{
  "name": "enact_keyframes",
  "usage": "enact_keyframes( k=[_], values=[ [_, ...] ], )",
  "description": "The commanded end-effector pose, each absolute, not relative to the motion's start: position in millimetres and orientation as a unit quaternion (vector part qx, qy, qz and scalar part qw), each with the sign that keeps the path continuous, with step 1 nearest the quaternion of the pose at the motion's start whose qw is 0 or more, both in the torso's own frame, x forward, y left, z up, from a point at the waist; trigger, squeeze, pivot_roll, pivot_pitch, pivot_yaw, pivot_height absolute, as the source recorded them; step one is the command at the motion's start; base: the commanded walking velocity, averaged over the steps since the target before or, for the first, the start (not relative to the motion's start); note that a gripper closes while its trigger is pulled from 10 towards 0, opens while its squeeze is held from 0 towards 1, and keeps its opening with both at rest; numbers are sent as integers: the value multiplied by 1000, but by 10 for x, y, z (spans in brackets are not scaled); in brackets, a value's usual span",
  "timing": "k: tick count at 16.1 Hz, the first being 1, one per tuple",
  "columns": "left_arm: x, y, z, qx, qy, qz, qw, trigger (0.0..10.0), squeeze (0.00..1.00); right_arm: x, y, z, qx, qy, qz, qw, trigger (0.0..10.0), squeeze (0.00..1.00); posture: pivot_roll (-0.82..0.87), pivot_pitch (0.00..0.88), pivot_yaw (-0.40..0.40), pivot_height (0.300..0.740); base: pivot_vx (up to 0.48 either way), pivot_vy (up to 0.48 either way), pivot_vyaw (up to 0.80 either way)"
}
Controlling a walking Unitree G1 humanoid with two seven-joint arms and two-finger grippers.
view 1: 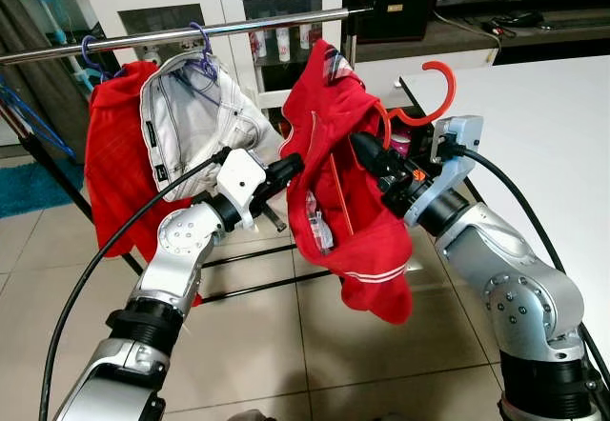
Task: Hang hanger
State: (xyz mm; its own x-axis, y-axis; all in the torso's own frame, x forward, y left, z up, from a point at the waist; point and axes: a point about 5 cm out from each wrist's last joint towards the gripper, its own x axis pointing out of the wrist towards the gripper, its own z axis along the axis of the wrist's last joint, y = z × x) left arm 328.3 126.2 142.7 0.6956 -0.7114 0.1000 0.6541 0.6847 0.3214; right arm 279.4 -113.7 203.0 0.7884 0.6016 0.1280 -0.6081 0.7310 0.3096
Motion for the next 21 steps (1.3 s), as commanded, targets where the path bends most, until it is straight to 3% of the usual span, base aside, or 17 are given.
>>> enact_keyframes(
  k=[1, 7, 10, 11, 12, 15, 18, 21],
  values=[
    [3329, 1300, 1506, 131, -126, -361, 915, 0, 0, 2760, -1125, 2134, 175, -33, 336, 925, 10000, 0, -102, 0, 104, 740, 0, 0, 0],
    [3377, 1498, 1793, 151, -216, -246, 933, 0, 0, 2767, -1142, 2090, 185, -28, 328, 926, 10000, 0, -89, 0, 103, 740, 0, 0, 0],
    [3311, 1422, 1669, 122, -182, -292, 931, 0, 0, 2774, -1130, 2086, 189, -27, 328, 925, 10000, 0, -81, 0, 101, 740, 0, 0, 0],
    [3272, 1380, 1593, 116, -165, -313, 928, 3843, 0, 2779, -1122, 2090, 191, -28, 329, 924, 10000, 0, -76, 0, 96, 740, 0, 0, 0],
    [3121, 1277, 1480, 102, -151, -383, 906, 10000, 1000, 2784, -1097, 2115, 190, -29, 336, 922, 10000, 0, -77, 0, 94, 740, 0, 0, 0],
    [3073, 1287, 1475, 138, -163, -384, 899, 10000, 1000, 2787, -1091, 2152, 196, -33, 337, 920, 10000, 0, -75, 0, 95, 740, 0, 0, 0],
    [3080, 1273, 1472, 251, -194, -357, 879, 10000, 1000, 2785, -1086, 2154, 214, -33, 337, 916, 10000, 0, -76, 0, 93, 740, 0, 0, 0],
    [3079, 1131, 1500, 283, -228, -346, 865, 10000, 1000, 2783, -1084, 2157, 224, -34, 341, 913, 10000, 0, -80, 0, 90, 740, 0, 0, 0]
  ],
)
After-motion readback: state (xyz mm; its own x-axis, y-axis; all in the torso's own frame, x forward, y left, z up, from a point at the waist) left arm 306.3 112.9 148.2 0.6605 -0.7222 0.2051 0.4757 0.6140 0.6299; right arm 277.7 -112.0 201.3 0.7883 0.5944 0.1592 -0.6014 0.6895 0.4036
